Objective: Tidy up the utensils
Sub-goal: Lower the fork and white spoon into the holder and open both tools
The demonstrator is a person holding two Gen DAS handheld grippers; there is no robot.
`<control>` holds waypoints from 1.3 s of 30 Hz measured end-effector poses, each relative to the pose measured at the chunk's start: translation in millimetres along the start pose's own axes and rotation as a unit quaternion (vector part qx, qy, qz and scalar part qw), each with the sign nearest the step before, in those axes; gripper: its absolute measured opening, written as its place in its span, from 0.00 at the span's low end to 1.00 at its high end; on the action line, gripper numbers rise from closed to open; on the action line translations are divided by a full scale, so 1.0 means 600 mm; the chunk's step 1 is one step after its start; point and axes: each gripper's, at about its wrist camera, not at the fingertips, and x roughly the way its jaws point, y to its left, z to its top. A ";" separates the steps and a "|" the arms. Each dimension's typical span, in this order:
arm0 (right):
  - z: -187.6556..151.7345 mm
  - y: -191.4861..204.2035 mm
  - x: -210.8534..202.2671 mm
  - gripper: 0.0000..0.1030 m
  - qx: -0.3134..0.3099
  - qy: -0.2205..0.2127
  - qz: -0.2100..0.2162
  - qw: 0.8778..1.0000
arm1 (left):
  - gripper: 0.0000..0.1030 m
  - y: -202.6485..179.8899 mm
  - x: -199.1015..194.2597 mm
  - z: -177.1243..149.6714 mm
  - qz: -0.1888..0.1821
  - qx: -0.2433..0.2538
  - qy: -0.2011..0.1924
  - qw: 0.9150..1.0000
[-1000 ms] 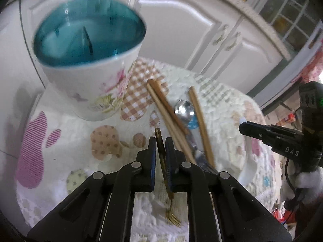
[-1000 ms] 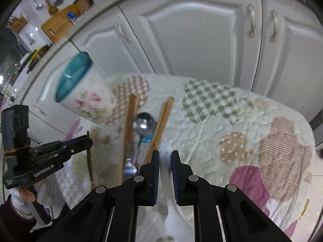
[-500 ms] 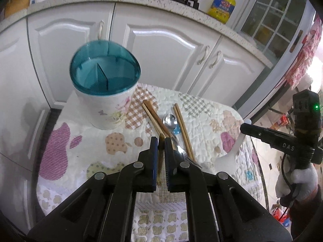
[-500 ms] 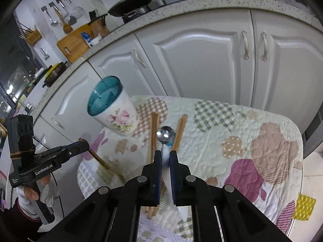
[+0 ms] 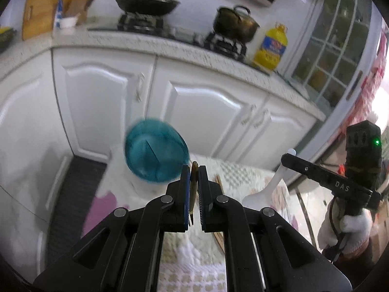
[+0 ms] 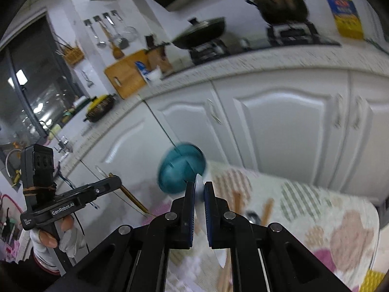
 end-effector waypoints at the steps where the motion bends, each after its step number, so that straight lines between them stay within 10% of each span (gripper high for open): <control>1: 0.015 0.010 0.009 0.07 -0.005 -0.005 0.006 1.000 | 0.05 0.003 -0.003 0.008 0.006 0.001 -0.006 1.000; 15: 0.155 0.076 0.200 0.07 -0.052 0.004 0.044 0.998 | 0.05 0.058 0.076 0.110 0.089 0.012 -0.043 0.995; 26: 0.101 0.013 0.322 0.07 -0.019 0.075 0.032 0.996 | 0.05 0.090 0.189 0.074 0.109 -0.002 0.014 0.994; 39: 0.069 -0.015 0.273 0.23 0.013 0.081 0.025 0.996 | 0.16 0.094 0.197 0.047 0.124 -0.025 0.026 0.992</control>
